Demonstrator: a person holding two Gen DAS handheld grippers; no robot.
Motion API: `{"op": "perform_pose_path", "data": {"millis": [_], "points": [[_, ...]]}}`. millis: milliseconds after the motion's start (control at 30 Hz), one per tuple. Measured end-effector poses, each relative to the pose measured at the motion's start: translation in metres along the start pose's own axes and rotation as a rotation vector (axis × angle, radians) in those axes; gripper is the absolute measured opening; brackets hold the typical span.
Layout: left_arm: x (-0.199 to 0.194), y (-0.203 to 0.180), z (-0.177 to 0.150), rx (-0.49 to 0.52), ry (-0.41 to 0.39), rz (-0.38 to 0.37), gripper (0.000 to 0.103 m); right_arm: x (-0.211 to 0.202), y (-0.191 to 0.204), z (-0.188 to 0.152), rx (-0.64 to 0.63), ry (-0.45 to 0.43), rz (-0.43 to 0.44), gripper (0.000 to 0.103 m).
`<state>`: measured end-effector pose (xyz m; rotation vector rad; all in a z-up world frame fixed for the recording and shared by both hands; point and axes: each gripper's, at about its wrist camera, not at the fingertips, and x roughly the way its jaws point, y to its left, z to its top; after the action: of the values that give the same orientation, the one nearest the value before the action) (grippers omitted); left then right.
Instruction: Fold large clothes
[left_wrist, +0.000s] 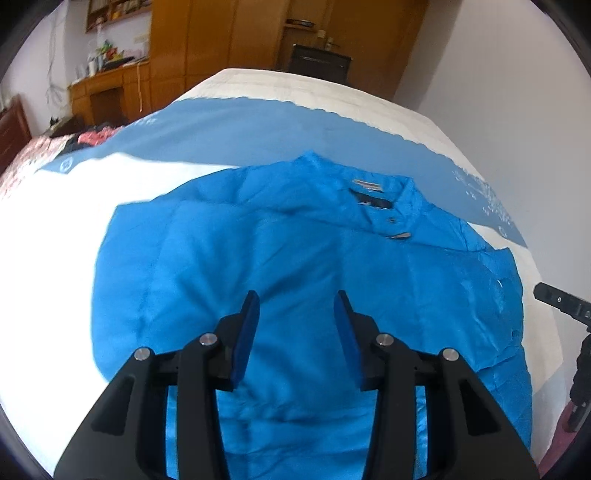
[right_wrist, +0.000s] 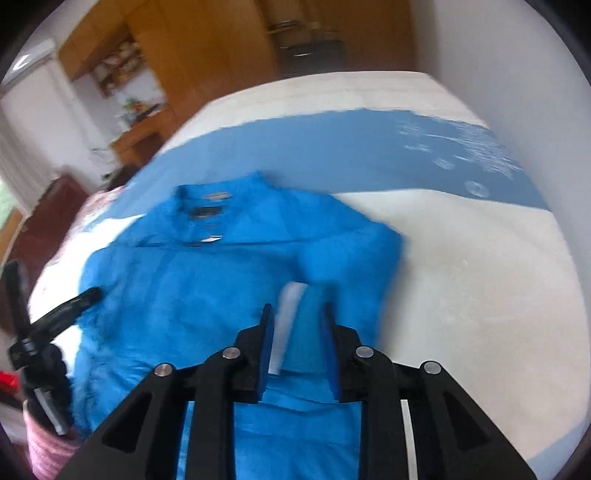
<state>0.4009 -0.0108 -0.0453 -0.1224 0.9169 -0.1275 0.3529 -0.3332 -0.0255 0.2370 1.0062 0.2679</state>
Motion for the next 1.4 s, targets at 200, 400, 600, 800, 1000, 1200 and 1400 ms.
{"op": "perform_pose_path", "data": {"millis": [200, 400, 600, 800, 1000, 1200, 1400], "points": [[0.038, -0.013, -0.002, 0.031, 0.055, 0.021, 0.042, 0.052, 0.005, -0.001, -0.014, 0.055, -0.041, 0.026], [0.051, -0.009, -0.012, 0.053, 0.066, -0.008, 0.042, 0.067, 0.0, -0.019, -0.032, 0.061, -0.046, 0.025], [0.05, -0.009, -0.009, 0.039, 0.082, 0.007, 0.041, 0.057, 0.004, -0.024, -0.036, 0.04, -0.076, 0.024], [-0.039, 0.003, -0.04, 0.053, 0.016, -0.003, 0.059, -0.021, -0.001, -0.06, -0.068, -0.037, 0.069, 0.034], [-0.115, 0.058, -0.118, 0.024, 0.003, 0.09, 0.068, -0.077, -0.023, -0.142, -0.076, 0.015, 0.096, 0.039], [-0.157, 0.111, -0.207, -0.144, 0.099, 0.072, 0.069, -0.118, -0.034, -0.216, -0.034, 0.022, 0.123, 0.053], [-0.172, 0.121, -0.257, -0.232, 0.11, 0.012, 0.071, -0.125, -0.034, -0.265, 0.017, 0.075, 0.191, 0.057]]}}
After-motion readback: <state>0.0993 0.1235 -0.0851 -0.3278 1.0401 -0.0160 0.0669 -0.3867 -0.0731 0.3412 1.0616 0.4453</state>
